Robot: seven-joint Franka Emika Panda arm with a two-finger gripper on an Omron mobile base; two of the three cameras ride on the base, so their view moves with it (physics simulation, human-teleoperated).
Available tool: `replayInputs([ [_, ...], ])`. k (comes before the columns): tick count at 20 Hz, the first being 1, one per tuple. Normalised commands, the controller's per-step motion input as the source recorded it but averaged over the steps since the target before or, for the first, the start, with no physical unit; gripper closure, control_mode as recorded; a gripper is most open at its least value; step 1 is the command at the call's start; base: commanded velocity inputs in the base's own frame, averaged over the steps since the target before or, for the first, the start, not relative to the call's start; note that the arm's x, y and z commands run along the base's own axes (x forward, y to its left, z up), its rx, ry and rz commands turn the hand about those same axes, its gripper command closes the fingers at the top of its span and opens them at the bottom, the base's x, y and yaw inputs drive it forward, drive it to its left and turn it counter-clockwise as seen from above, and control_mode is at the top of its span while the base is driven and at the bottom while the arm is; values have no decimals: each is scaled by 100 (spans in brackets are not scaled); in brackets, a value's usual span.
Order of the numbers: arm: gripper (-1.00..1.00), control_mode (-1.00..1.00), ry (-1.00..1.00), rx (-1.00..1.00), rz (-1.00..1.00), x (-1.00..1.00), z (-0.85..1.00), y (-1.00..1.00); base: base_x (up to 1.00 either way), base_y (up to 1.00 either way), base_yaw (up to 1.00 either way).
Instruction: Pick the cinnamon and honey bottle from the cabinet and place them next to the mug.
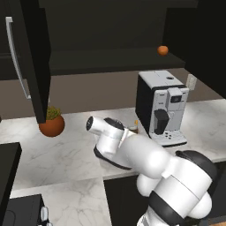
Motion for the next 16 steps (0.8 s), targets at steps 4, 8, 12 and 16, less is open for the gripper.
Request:
replayInputs([
  [4, 100, -100, 0, 0, 0, 0, -17, 0, 0, 0, 0],
  [8, 100, -100, 0, 0, 0, -1, -28, 0, 0, 0, 0],
  [12, 100, -100, 0, 0, 0, 0, -43, 0, 0, 0, 0],
  [16, 100, -100, 0, 0, 0, 0, -35, 0, 0, 0, 0],
])
